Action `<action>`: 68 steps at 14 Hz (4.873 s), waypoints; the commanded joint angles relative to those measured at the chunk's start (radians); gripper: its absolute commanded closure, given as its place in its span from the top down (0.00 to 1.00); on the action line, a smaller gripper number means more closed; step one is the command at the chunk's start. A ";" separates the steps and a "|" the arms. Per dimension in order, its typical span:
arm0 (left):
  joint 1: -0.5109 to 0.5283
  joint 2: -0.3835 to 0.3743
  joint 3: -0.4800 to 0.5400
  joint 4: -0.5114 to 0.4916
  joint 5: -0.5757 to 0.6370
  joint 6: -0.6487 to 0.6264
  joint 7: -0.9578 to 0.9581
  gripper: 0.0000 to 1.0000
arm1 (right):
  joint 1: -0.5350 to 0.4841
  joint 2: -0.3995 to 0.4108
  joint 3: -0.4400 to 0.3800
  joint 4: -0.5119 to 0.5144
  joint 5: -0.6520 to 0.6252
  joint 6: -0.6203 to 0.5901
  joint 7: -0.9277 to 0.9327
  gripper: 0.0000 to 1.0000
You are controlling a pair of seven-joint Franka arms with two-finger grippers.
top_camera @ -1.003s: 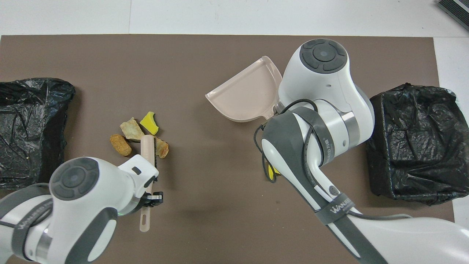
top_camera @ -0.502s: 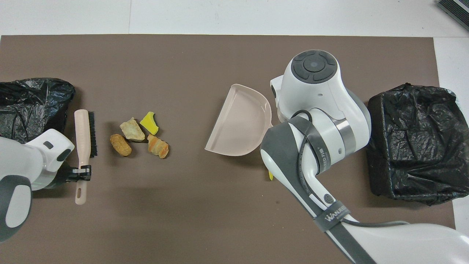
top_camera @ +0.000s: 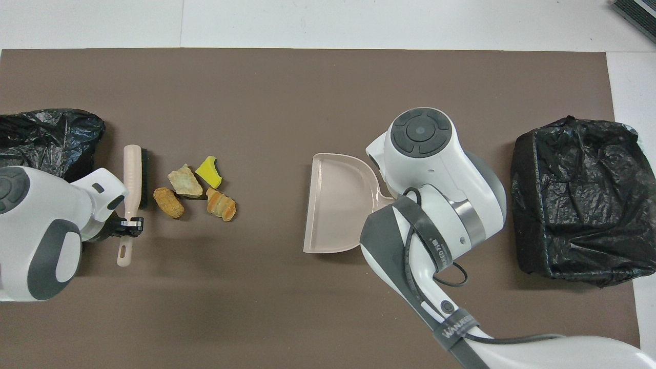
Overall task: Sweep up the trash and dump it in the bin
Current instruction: 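Lift the dustpan with the right gripper while the left gripper lifts the brush, then sweep the bread pieces with the left gripper's brush into the held dustpan, then sweep the remaining bread chunk with the brush into the dustpan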
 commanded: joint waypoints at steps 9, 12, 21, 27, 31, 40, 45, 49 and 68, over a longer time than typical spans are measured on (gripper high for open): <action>-0.278 0.011 0.008 -0.020 -0.088 0.071 -0.013 0.00 | 0.048 0.004 0.003 -0.114 -0.041 0.184 0.034 0.00; -0.362 0.019 0.006 -0.017 -0.141 0.084 -0.011 0.00 | 0.051 0.023 0.003 -0.114 -0.042 0.220 0.057 0.00; -0.548 -0.008 0.009 0.079 -0.306 -0.031 -0.074 0.00 | 0.078 0.067 0.003 -0.114 -0.044 0.286 0.140 0.00; -0.368 -0.028 0.017 0.164 -0.127 -0.122 0.004 0.00 | 0.069 0.066 0.003 -0.091 -0.073 0.250 0.126 0.00; -0.265 0.140 0.017 0.275 -0.045 -0.074 0.197 0.00 | 0.071 0.060 0.003 -0.092 -0.100 0.218 0.123 0.00; -0.410 0.133 0.003 0.204 -0.094 -0.164 0.220 0.00 | 0.075 0.052 0.003 -0.104 -0.104 0.203 0.123 0.00; -0.447 -0.013 0.009 0.207 -0.174 -0.384 0.219 0.00 | 0.075 0.052 0.003 -0.104 -0.104 0.203 0.125 0.00; -0.369 -0.108 0.017 0.202 -0.174 -0.582 0.040 0.00 | 0.074 0.052 0.003 -0.104 -0.104 0.204 0.123 0.00; -0.599 -0.128 0.008 -0.137 -0.272 0.051 -0.384 0.00 | 0.081 0.047 0.004 -0.101 -0.120 0.187 0.094 0.00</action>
